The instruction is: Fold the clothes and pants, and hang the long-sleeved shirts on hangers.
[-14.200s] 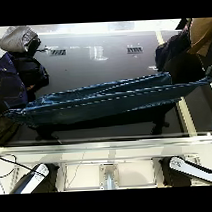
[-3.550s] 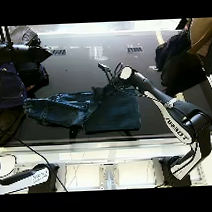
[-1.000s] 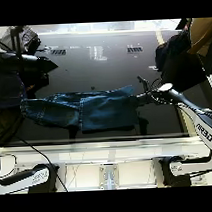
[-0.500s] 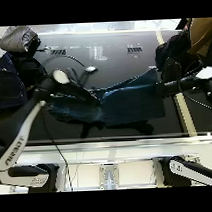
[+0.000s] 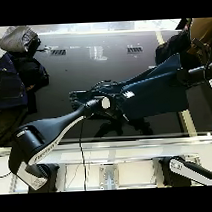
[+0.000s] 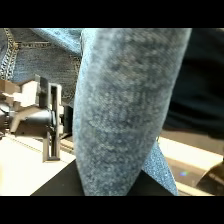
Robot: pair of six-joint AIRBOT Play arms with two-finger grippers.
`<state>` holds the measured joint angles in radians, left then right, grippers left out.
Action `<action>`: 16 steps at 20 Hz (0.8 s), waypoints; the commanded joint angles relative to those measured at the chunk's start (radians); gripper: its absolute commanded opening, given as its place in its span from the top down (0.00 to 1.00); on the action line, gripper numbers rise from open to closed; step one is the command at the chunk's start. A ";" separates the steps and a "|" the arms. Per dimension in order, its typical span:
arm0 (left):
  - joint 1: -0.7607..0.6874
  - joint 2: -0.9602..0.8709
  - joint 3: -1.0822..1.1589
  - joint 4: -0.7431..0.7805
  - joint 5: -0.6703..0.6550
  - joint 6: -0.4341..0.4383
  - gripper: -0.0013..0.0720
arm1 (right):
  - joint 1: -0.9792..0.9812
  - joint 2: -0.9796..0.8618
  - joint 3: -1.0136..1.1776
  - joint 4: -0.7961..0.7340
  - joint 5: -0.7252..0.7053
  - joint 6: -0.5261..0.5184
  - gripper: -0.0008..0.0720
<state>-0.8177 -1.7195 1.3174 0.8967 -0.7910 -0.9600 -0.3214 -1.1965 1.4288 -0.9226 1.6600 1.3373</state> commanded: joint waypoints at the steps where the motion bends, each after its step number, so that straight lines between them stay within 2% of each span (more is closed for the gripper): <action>1: 0.032 0.063 0.040 0.001 0.061 -0.013 0.95 | 0.026 -0.034 0.025 -0.017 0.013 0.090 0.94; 3: 0.094 0.154 0.040 0.016 0.037 -0.012 0.95 | 0.081 -0.066 0.026 -0.016 -0.062 0.140 0.94; 5: 0.160 0.249 0.040 0.118 0.036 -0.013 0.95 | 0.158 -0.102 0.026 -0.015 -0.169 0.174 0.94; 11: 0.415 0.447 0.040 0.329 0.035 -0.208 0.95 | 0.463 -0.256 0.026 -0.010 -0.456 0.279 0.94; 16: 0.584 0.514 0.040 0.334 0.009 -0.208 0.95 | 0.733 -0.379 0.045 0.137 -0.741 0.286 0.94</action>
<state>-0.3233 -1.2453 1.3567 1.2015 -0.7609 -1.1458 0.2695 -1.5124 1.4601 -0.8650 1.1122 1.6062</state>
